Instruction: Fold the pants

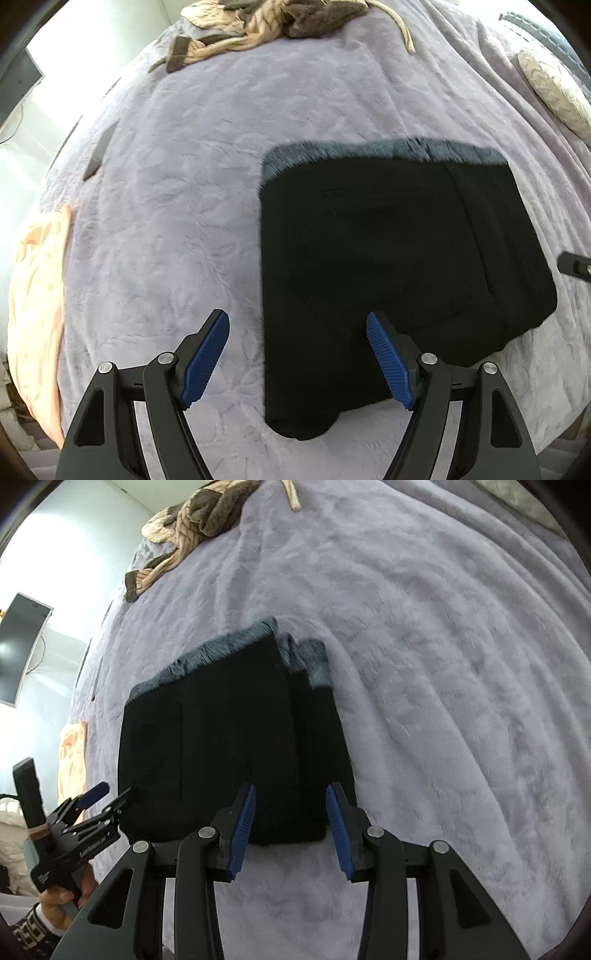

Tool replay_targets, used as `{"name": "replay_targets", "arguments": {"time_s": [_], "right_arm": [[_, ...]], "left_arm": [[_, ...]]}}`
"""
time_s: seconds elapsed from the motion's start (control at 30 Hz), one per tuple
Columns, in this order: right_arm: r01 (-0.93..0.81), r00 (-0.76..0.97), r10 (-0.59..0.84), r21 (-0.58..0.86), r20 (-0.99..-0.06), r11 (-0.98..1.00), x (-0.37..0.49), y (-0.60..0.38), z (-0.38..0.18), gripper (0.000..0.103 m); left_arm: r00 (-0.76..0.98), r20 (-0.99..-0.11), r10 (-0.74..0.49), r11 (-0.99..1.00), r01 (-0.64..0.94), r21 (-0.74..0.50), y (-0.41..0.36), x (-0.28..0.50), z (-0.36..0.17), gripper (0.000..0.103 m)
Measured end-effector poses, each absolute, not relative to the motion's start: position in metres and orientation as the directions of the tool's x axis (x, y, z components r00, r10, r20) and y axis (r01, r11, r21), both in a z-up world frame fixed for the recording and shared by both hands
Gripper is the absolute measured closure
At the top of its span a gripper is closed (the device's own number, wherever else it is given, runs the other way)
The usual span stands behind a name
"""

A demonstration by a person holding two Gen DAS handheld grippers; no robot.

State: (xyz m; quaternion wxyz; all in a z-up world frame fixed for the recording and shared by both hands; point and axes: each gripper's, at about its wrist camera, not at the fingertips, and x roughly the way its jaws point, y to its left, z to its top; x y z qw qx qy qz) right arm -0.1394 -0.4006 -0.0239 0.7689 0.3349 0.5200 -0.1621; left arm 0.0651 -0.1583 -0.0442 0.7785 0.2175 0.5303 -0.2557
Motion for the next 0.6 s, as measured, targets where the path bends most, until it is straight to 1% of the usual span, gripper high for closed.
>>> {"name": "replay_targets", "arguments": {"time_s": [0.2,0.33,0.37,0.4,0.43,0.47,0.5,0.53,0.57,0.6], "right_arm": [[0.573,0.476,0.09,0.386,-0.875,0.723,-0.082,-0.429,-0.021,0.06],[0.595,0.506,0.165,0.48,-0.847,0.645,-0.053,-0.459,-0.045,0.061],[0.6,0.5,0.201,0.504,-0.842,0.621,-0.048,-0.464,-0.054,0.069],[0.612,0.479,0.197,0.487,-0.855,0.623,-0.044,-0.464,-0.059,0.076],[0.626,0.445,0.181,0.45,-0.877,0.637,-0.042,-0.463,-0.062,0.078],[0.638,0.421,0.17,0.424,-0.891,0.643,-0.042,-0.463,-0.065,0.079],[0.645,0.414,0.174,0.424,-0.893,0.636,-0.043,-0.463,-0.069,0.079],[0.654,0.412,0.175,0.424,-0.894,0.626,-0.044,-0.465,-0.073,0.08],[0.654,0.412,0.175,0.424,-0.894,0.626,-0.044,-0.465,-0.073,0.08],[0.655,0.41,0.168,0.417,-0.897,0.63,-0.042,-0.465,-0.073,0.08]], "left_arm": [[0.327,-0.932,-0.153,0.812,0.58,0.07,-0.155,0.091,-0.04,0.025],[0.304,-0.943,-0.139,0.826,0.561,0.059,-0.158,0.104,-0.051,0.025],[0.291,-0.947,-0.138,0.826,0.562,0.052,-0.16,0.104,-0.056,0.025],[0.287,-0.948,-0.139,0.825,0.563,0.05,-0.16,0.102,-0.057,0.025],[0.287,-0.947,-0.141,0.824,0.565,0.048,-0.159,0.1,-0.058,0.025],[0.289,-0.947,-0.143,0.822,0.568,0.049,-0.161,0.099,-0.059,0.025],[0.29,-0.946,-0.144,0.821,0.569,0.05,-0.162,0.099,-0.06,0.024],[0.289,-0.947,-0.141,0.821,0.568,0.051,-0.164,0.1,-0.059,0.013],[0.288,-0.948,-0.136,0.823,0.566,0.054,-0.164,0.1,-0.059,0.009],[0.286,-0.948,-0.136,0.823,0.565,0.052,-0.165,0.099,-0.059,0.009]]}}
